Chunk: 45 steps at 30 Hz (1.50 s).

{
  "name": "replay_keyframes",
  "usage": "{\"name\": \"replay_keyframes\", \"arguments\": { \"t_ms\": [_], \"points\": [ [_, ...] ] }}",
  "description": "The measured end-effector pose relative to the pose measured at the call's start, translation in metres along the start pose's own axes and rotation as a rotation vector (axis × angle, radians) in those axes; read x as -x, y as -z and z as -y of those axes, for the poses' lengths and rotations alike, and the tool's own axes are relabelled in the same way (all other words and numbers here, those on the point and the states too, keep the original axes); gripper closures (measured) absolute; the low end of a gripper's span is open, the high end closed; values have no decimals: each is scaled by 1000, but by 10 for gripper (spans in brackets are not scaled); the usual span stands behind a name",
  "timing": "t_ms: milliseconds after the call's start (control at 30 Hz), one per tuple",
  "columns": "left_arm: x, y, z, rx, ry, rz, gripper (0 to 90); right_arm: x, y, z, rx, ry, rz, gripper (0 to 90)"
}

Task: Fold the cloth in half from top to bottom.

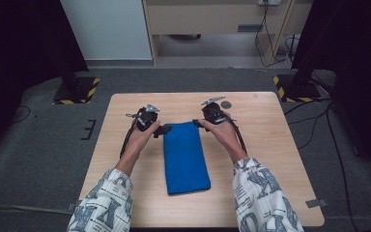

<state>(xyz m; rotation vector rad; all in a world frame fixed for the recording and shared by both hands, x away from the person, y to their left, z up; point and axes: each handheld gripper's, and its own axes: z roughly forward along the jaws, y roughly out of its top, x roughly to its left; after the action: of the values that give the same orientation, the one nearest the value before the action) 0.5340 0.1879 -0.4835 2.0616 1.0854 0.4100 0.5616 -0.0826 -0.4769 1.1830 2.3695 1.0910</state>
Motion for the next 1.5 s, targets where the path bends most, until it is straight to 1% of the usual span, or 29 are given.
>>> {"name": "replay_keyframes", "arguments": {
  "t_ms": [67, 167, 200, 267, 300, 367, 467, 533, 600, 700, 833, 900, 1033, 1100, 1133, 1233, 1300, 1333, 1400, 1467, 1500],
  "points": [
    [-3, -2, 0, -5, 13, 5, 167, 3, -4, -2, 0, -5, 0, 428],
    [-6, -4, 0, -11, 15, 0, 169, 6, -12, -3, -6, -12, -4, 449],
    [-6, -4, 0, -13, 22, 1, 171, 6, -14, -3, -14, -8, -3, 460],
    [-7, -3, 0, -16, 28, -8, 171, 6, -19, -3, -19, -11, -6, 475],
    [-8, -2, 1, -14, 33, -7, 172, 5, -21, -3, -20, -9, -5, 478],
    [-8, -1, 1, -14, 30, -6, 173, 4, -24, -3, -26, -8, -5, 484],
    [-8, -2, 4, -21, 27, -5, 174, 1, -29, -2, -26, -16, -8, 469],
    [-8, -4, 6, -28, 26, -11, 174, -1, -32, -1, -30, -19, 3, 441],
    [-9, -8, 8, -29, 36, -8, 180, -1, -36, 0, -39, -23, 3, 440],
    [-7, -14, 10, -42, 26, -3, 184, -1, -42, 3, -63, -26, 13, 437],
    [-8, -19, 13, -57, 31, 3, 188, 0, -51, 8, -80, -35, 13, 448],
    [-8, -20, 15, -61, 33, 2, 191, -1, -55, 9, -84, -29, 10, 462],
    [-10, -19, 16, -56, 41, -1, 200, -5, -59, 11, -98, -15, 16, 522],
    [-11, -19, 17, -60, 44, -1, 203, -5, -59, 12, -92, -18, 16, 550],
    [-11, -19, 17, -61, 42, 1, 203, -6, -59, 12, -89, -10, 15, 578],
    [-12, -18, 17, -51, 53, 2, 214, -10, -58, 13, -98, 8, 10, 699],
    [-10, -20, 17, -46, 60, 9, 234, -13, -56, 15, -96, 5, 1, 785],
    [-9, -21, 17, -51, 54, 9, 239, -13, -56, 16, -92, 6, 1, 800],
    [-7, -23, 17, -53, 46, 7, 254, -14, -54, 18, -90, -8, 1, 826],
    [-6, -27, 17, -50, 47, 3, 269, -15, -52, 19, -90, -17, 6, 836],
    [-6, -29, 17, -43, 57, 8, 275, -16, -51, 19, -97, -17, 11, 843]
  ]
}}
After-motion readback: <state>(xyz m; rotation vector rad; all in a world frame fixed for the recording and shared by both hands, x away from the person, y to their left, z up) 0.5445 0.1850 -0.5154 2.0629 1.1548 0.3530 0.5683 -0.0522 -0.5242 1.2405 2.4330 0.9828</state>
